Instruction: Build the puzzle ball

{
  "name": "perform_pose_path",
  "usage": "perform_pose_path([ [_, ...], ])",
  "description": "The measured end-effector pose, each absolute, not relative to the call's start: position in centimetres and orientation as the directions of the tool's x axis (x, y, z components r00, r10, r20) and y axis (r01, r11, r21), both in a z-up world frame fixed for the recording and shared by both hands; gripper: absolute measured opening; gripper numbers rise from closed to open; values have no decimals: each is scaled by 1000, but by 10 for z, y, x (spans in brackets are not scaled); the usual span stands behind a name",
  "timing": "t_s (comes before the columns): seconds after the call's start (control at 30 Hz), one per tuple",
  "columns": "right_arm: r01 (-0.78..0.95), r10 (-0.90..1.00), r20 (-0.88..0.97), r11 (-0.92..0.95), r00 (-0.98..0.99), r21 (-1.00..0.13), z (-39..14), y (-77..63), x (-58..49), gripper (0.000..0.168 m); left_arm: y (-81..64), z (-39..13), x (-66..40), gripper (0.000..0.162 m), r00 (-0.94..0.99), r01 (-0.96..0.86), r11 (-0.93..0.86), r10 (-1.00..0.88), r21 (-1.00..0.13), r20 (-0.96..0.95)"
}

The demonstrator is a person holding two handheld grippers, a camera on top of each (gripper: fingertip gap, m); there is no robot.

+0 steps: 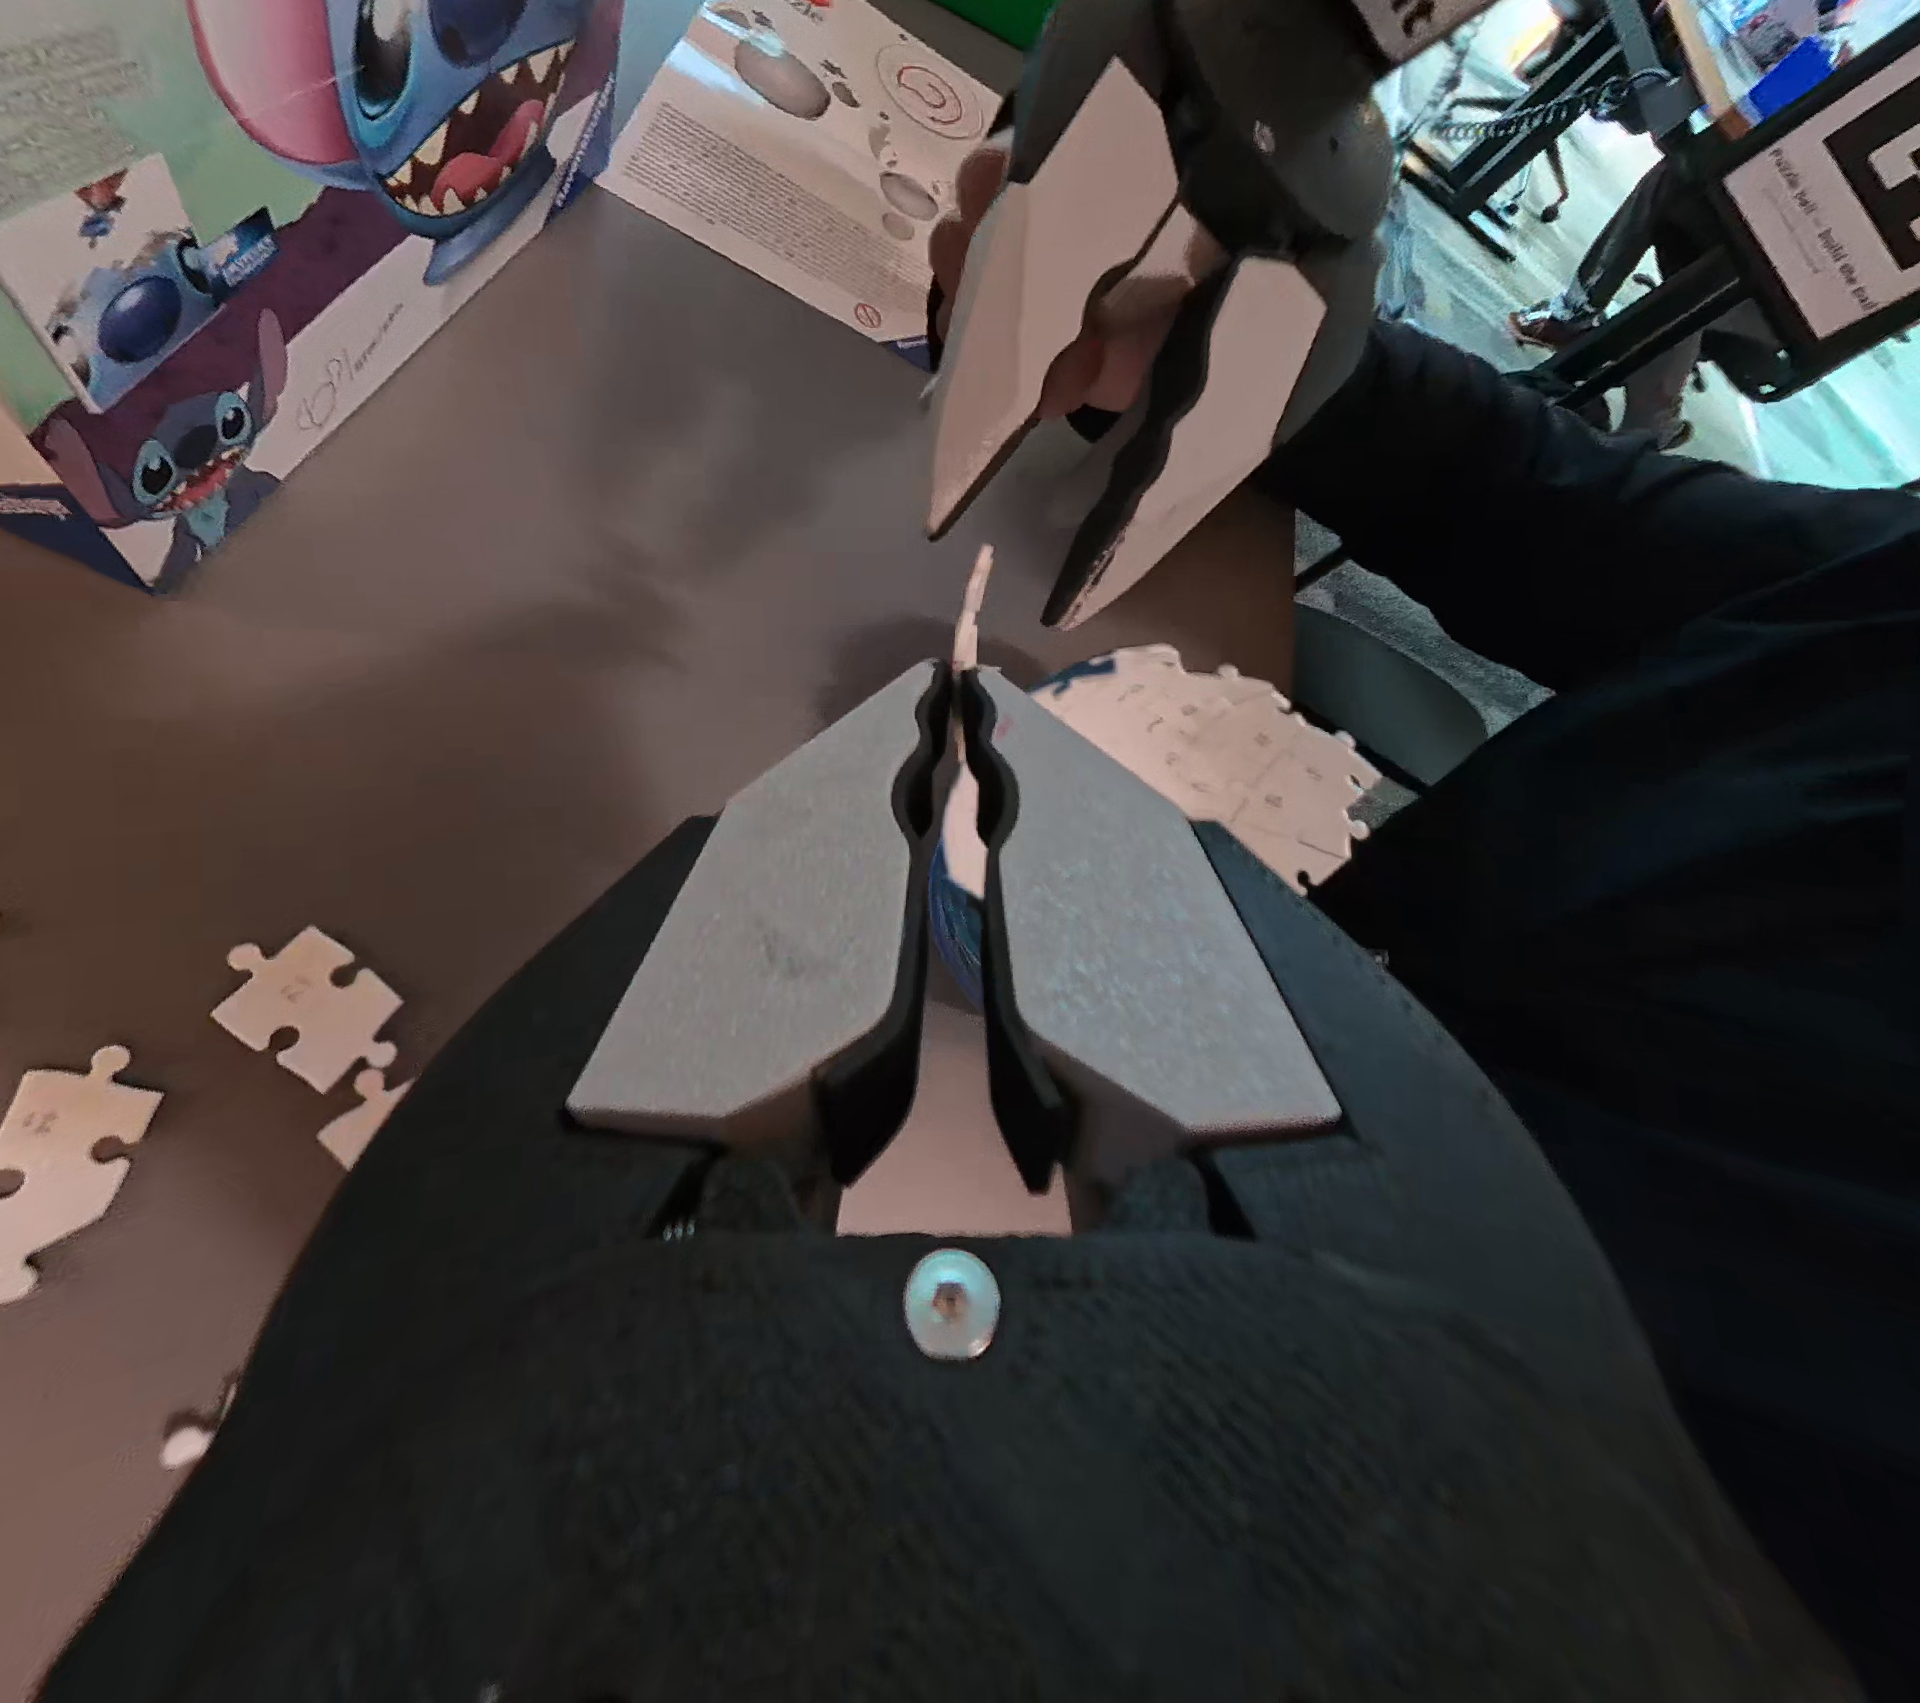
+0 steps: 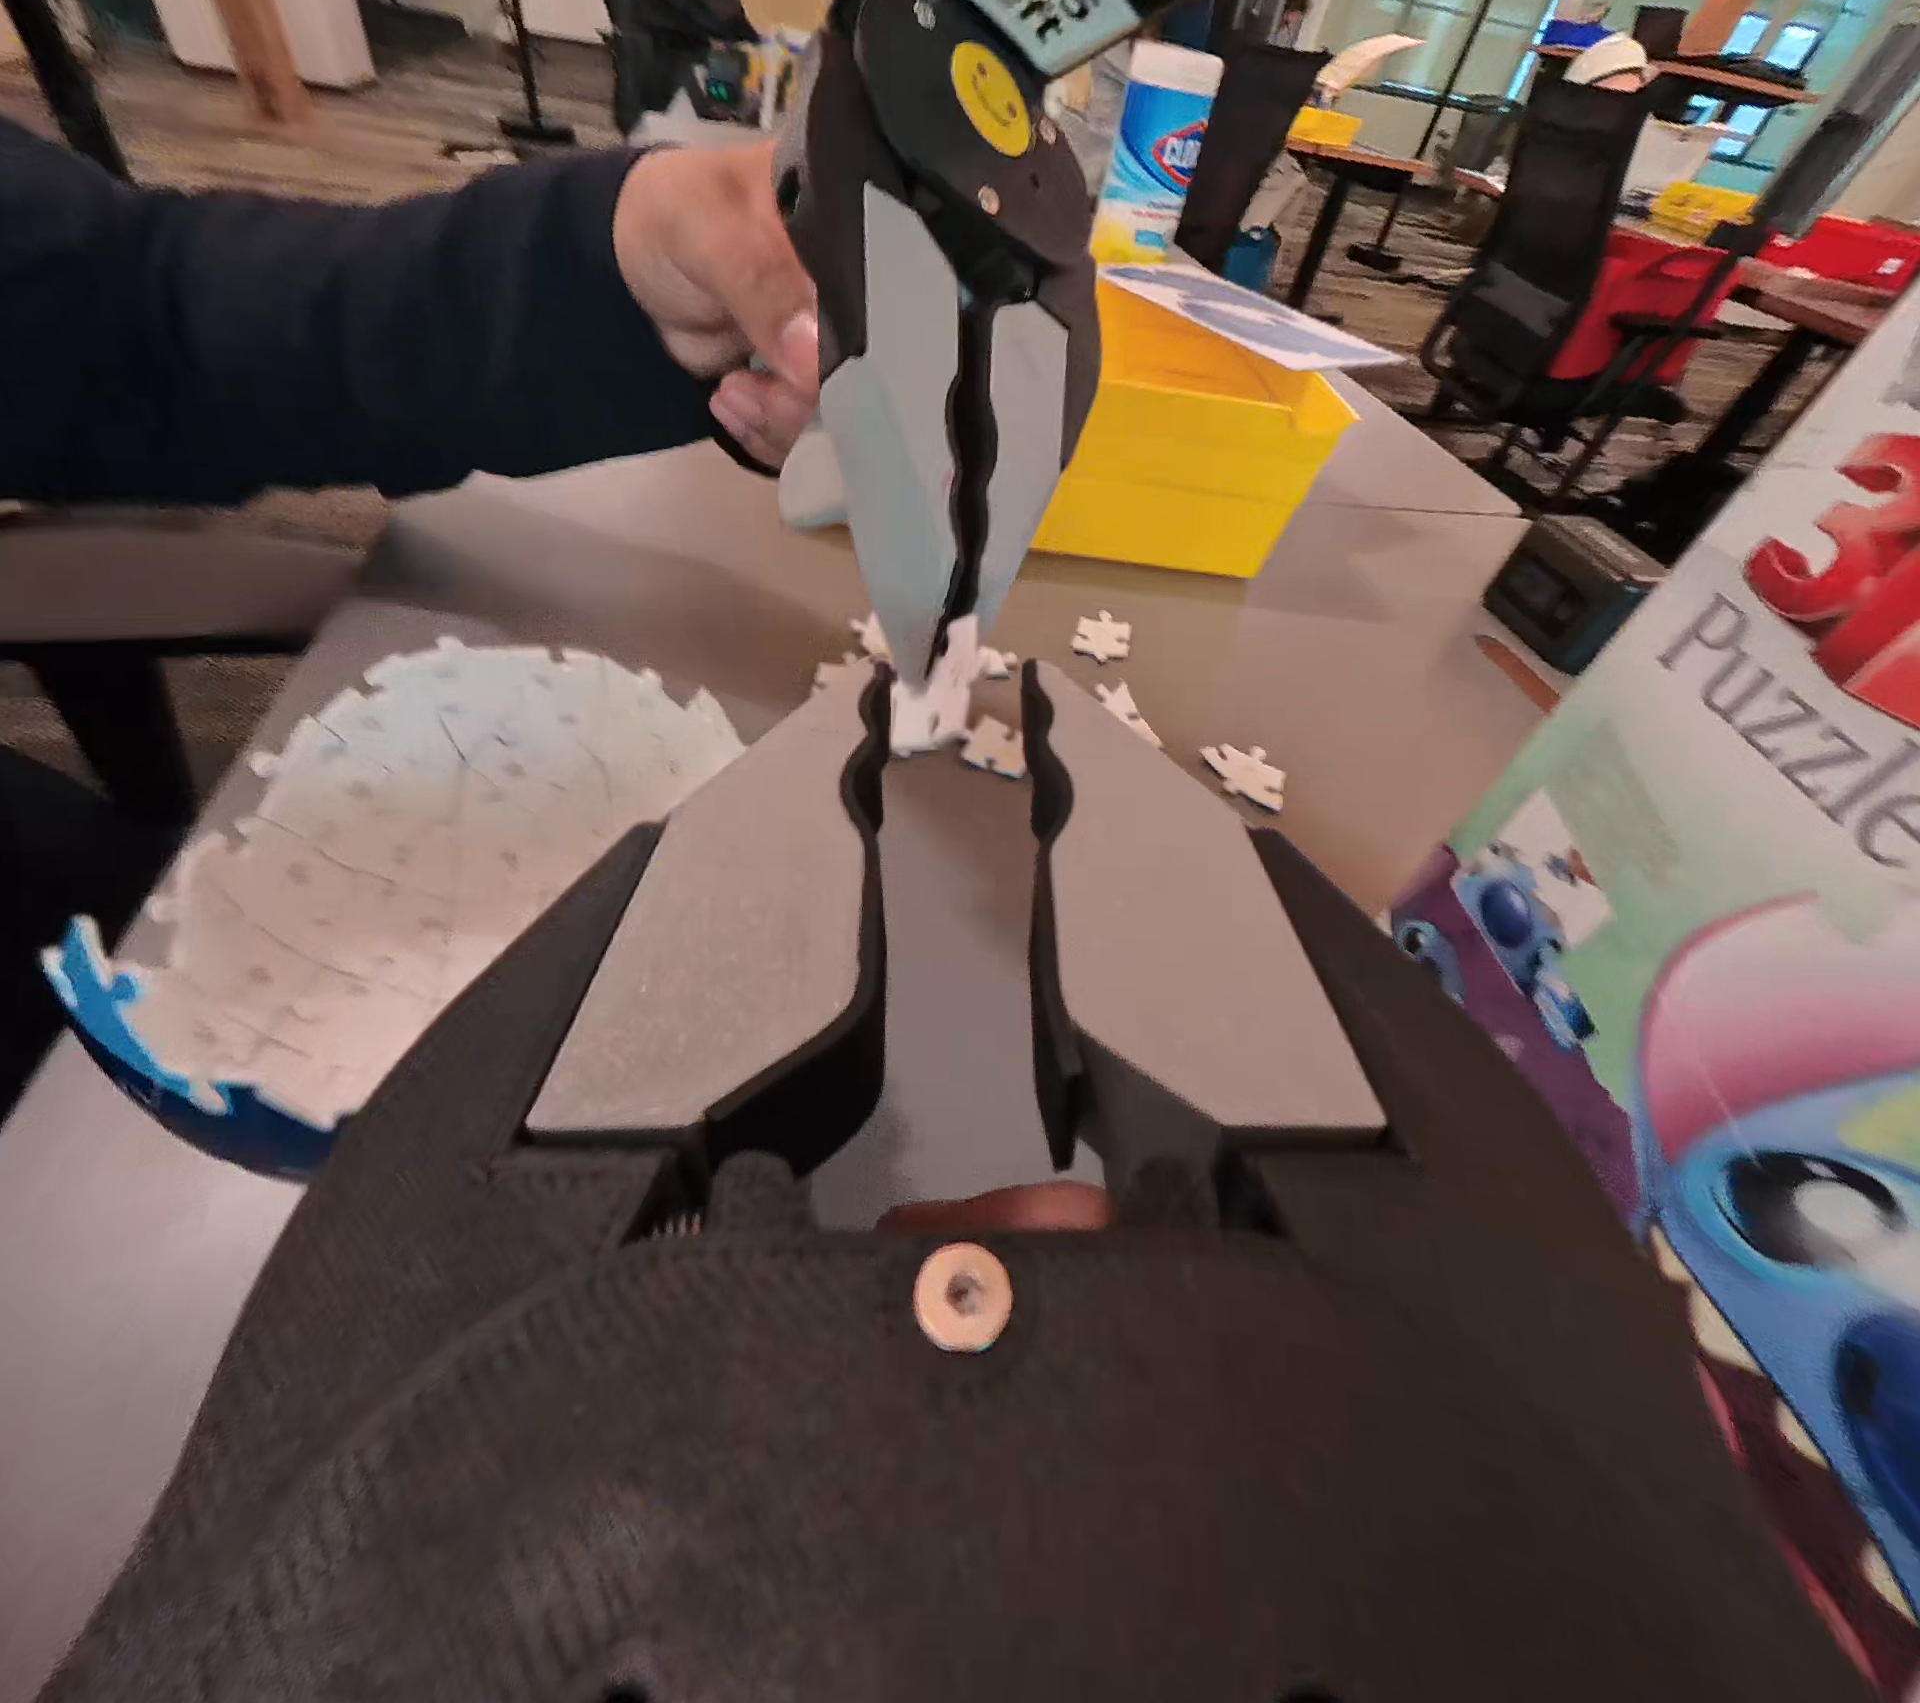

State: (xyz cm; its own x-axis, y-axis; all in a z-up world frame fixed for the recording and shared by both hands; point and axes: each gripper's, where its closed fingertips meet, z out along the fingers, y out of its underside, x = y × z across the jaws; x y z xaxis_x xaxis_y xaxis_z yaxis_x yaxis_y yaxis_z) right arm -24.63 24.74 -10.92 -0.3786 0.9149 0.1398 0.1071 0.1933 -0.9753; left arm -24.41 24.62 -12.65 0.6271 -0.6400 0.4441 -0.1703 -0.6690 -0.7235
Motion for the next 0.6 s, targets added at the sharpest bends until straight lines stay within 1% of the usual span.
perform_pose_path([
  [0.1, 116, 895, 97, 162, -435, -980, -107, 233, -250, 9, 232, -132, -246, 0, 664, -228, -665, -641, -711, 386],
  [0.23, 111, 858, 133, 214, -495, -970, -112, 214, -250, 0, 212, -135, -250, 0, 701, -325, -688, -636, -648, 324],
  [0.4, 111, 824, 141, 239, -549, -965, -114, 194, -249, 0, 191, -132, -250, 0, 730, -435, -709, -639, -555, 244],
  [0.5, 117, 810, 144, 254, -568, -960, -117, 187, -245, 0, 186, -127, -249, 0, 740, -437, -710, -633, -552, 228],
  [0.6, 116, 801, 136, 248, -583, -962, -114, 183, -242, 0, 184, -122, -245, 0, 744, -406, -719, -618, -564, 253],
])
